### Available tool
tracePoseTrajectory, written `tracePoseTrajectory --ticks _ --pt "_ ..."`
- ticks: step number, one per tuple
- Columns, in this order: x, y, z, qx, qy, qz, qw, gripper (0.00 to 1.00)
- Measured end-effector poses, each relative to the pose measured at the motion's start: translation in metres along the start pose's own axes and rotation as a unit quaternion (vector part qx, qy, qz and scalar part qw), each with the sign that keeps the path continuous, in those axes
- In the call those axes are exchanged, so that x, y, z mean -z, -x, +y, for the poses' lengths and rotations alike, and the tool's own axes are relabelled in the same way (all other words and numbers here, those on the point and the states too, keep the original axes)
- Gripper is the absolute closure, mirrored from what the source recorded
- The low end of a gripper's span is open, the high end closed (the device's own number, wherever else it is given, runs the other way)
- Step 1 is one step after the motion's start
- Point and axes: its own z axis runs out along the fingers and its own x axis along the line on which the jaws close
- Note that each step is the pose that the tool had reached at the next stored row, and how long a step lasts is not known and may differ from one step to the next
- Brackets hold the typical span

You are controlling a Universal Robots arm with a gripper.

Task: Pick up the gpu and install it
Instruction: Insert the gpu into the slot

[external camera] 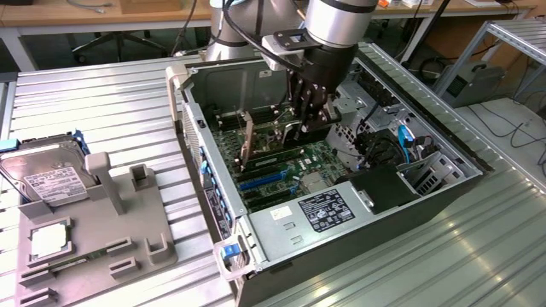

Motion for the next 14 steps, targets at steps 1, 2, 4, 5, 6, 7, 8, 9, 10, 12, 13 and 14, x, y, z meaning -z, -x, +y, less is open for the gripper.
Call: tracePoseTrajectory --ticks 1,2,4,5,6,7,8,9,10,12,13,14 --pt "-0.0018 0.0 0.0004 0.0 0.0 0.0 1.0 0.73" --pt "-0.0034 0.0 0.0007 0.001 -0.0001 0.0 1.0 0.73" --pt "-0.0064 0.0 0.0012 0.001 -0.0001 0.0 1.0 0.73" --pt "-0.0081 0.0 0.0015 0.002 -0.0001 0.0 1.0 0.73" --pt "-0.0093 0.0 0.0016 0.002 -0.0001 0.0 1.0 0.73" --pt "-0.0107 0.0 0.0018 0.003 -0.0001 0.0 1.0 0.73" --pt "-0.012 0.0 0.0021 0.003 -0.0001 0.0 1.0 0.73" --pt "-0.0145 0.0 0.0025 0.004 -0.0002 0.0 1.0 0.73" --pt "-0.0162 0.0 0.0028 0.004 -0.0002 0.0 1.0 0.73" --pt "-0.0182 0.0 0.003 0.005 -0.0003 0.0 1.0 0.73" --pt "-0.0184 0.0 0.003 0.005 -0.0003 0.0001 1.0 0.73" --pt "-0.0185 0.0 0.0031 0.005 -0.0002 0.0002 1.0 0.73"
